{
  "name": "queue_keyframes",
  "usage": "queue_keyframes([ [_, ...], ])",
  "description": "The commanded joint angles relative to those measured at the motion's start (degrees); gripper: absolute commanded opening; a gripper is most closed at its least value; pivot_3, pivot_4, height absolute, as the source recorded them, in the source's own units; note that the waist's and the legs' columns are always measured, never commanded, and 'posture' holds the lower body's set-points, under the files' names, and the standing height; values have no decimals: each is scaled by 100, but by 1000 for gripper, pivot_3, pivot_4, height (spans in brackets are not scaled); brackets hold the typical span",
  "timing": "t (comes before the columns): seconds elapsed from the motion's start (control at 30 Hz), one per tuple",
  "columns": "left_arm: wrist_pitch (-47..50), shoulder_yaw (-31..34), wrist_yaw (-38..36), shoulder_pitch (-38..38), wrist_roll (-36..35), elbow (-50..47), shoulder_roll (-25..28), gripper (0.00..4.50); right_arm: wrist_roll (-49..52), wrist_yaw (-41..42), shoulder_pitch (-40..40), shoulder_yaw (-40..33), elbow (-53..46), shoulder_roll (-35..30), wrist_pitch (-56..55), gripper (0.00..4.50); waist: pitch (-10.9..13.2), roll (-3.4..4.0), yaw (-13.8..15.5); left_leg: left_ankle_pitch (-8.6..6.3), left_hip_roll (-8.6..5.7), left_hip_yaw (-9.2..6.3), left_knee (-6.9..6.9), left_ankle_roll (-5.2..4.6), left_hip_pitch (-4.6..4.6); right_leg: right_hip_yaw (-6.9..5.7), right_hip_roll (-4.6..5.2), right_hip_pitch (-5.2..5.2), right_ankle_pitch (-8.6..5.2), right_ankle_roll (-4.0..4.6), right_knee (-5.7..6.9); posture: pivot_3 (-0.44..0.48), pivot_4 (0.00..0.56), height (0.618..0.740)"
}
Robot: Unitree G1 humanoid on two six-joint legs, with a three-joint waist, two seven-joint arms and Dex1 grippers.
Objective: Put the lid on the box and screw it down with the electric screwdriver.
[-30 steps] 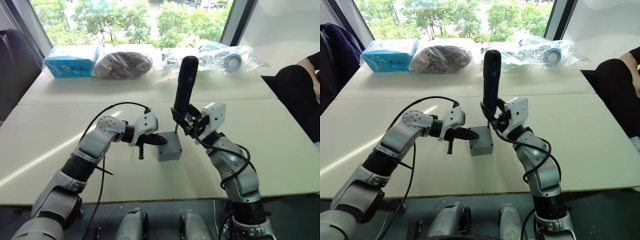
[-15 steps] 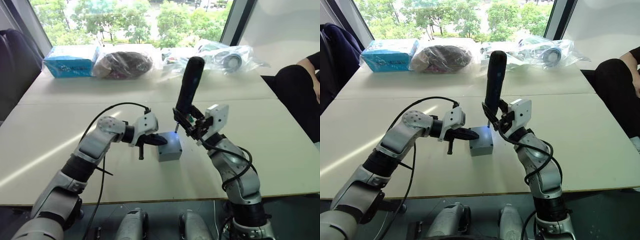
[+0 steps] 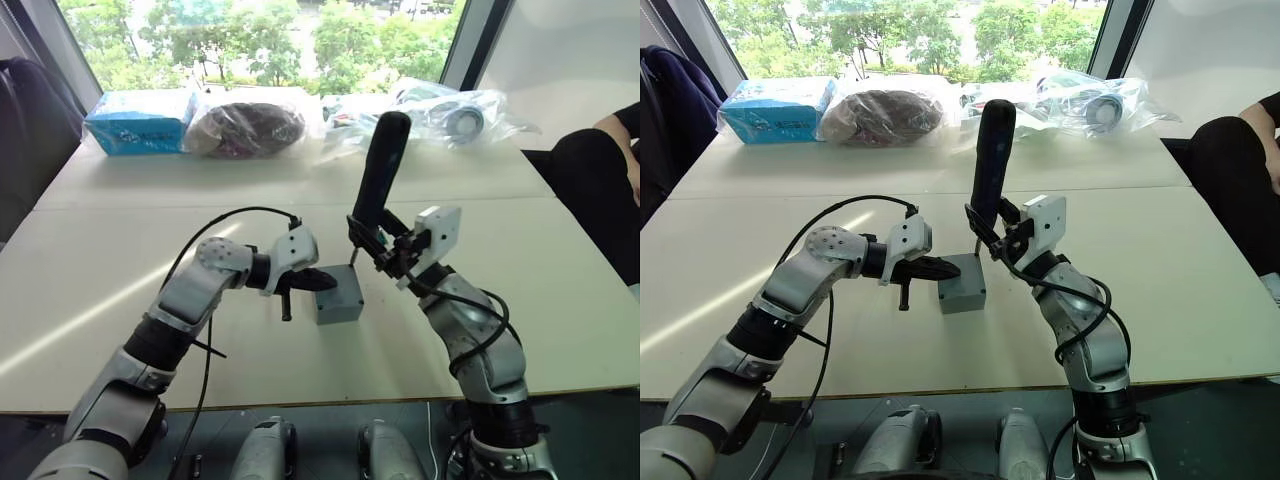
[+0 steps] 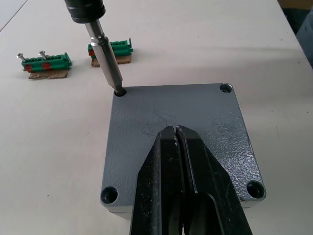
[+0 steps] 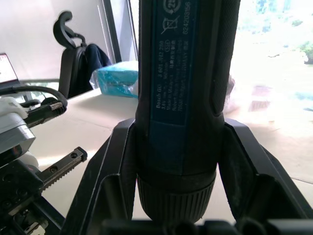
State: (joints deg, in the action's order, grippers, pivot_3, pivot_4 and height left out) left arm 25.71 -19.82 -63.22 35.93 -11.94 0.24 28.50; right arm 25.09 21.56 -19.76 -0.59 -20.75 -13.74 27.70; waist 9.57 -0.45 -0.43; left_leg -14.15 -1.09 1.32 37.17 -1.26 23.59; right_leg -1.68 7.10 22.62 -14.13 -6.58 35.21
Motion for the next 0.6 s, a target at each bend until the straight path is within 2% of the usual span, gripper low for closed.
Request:
queue_keyframes([
  [0.03, 332, 125, 117, -192, -134, -9, -68, 0, 1427, -948, -1091, -1487, -586, -201, 873, 1781, 7, 9, 14, 0, -1, 0, 1, 0, 9, 1, 3, 6, 1, 1, 0, 0, 150, 740],
  [0.13, 871, 908, 578, -139, -792, -47, -441, 0, 2658, -1724, -1886, -2526, -37, -725, 2039, 1781, 10, 13, 88, 7, -3, -1, 9, 8, 79, 1, 7, 52, 14, 11, 6, 0, 150, 740],
  [0.2, 1305, 1390, 723, -32, -1302, -154, -614, 0, 3566, -1789, -2320, -2986, 586, -1309, 2899, 1781, 14, 8, 114, 11, -5, 0, 8, 13, 103, -3, 6, 75, 28, -7, 8, 0, 150, 740],
  [0.27, 1623, 1617, 724, 74, -1638, -304, -648, 0, 4042, -1802, -2635, -3189, 1223, -1866, 3657, 1781, 16, 9, 100, 11, -4, 1, -4, 12, 110, -10, 3, 81, 29, -10, 2, 0, 150, 740],
  [0.43, 1790, 1427, 233, 168, -1775, -784, -109, 0, 3452, -2179, -3316, -2842, 3146, -2963, 5206, 1781, 31, 30, 34, 7, -2, 27, -6, 1, 114, -8, -19, 84, 28, -11, -2, 0, 150, 740],
  [0.53, 1282, 850, -203, 63, -1187, -972, 566, 0, 3339, -1481, -3526, -2144, 3614, -3457, 6196, 1781, 54, 53, -21, 5, -4, 29, -4, -3, 117, -7, -20, 87, 23, -1, -4, 0, 150, 740],
  [0.6, 1083, 648, -358, 48, -1014, -984, 822, 0, 3185, -1078, -3446, -1583, 3770, -3750, 6440, 1781, 66, 69, -39, 5, -4, 31, -5, -4, 117, -3, -23, 90, 17, 9, -4, 0, 150, 740],
])
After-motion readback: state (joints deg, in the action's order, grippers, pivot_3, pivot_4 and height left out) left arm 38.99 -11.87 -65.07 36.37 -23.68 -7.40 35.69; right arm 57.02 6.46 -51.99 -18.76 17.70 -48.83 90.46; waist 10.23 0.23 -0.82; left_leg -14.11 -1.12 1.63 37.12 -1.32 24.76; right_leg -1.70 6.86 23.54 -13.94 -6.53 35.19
